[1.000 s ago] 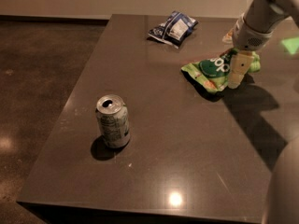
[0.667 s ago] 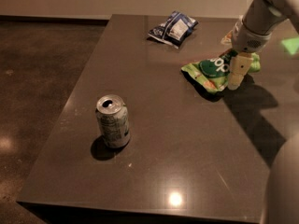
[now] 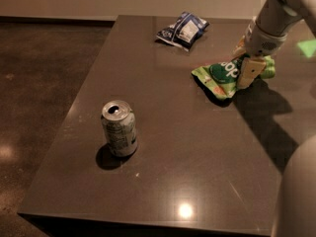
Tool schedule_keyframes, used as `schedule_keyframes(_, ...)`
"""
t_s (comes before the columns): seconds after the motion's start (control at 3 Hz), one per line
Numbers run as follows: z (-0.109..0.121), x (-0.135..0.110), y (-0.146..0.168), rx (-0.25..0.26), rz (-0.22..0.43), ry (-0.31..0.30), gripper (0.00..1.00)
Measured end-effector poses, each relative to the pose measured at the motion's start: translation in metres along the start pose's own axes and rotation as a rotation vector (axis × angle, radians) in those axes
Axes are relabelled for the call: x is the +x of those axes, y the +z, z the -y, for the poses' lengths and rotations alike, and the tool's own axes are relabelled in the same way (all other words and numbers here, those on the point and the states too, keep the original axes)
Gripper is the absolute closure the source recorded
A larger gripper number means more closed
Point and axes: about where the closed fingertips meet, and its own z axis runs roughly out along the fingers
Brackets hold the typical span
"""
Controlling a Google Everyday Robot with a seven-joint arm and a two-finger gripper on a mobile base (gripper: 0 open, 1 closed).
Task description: Move green rice chip bag near 7up can
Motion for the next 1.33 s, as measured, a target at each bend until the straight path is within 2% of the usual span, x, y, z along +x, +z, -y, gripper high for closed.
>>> schedule_keyframes(0.33, -0.004, -0.007, -0.004, -0.014, 0.003, -0.034, 0.68)
schedule_keyframes(0.67, -0.010, -0.022, -0.011, -0.018, 0.028, -0.077, 0.92)
schedule_keyframes(1.0, -0.023, -0.045, -0.024, -0.020, 0.052, -0.130, 1.00)
schedule_keyframes(1.33, -0.043, -0.069, -0.041, -0.010, 0.076, -0.182, 1.00)
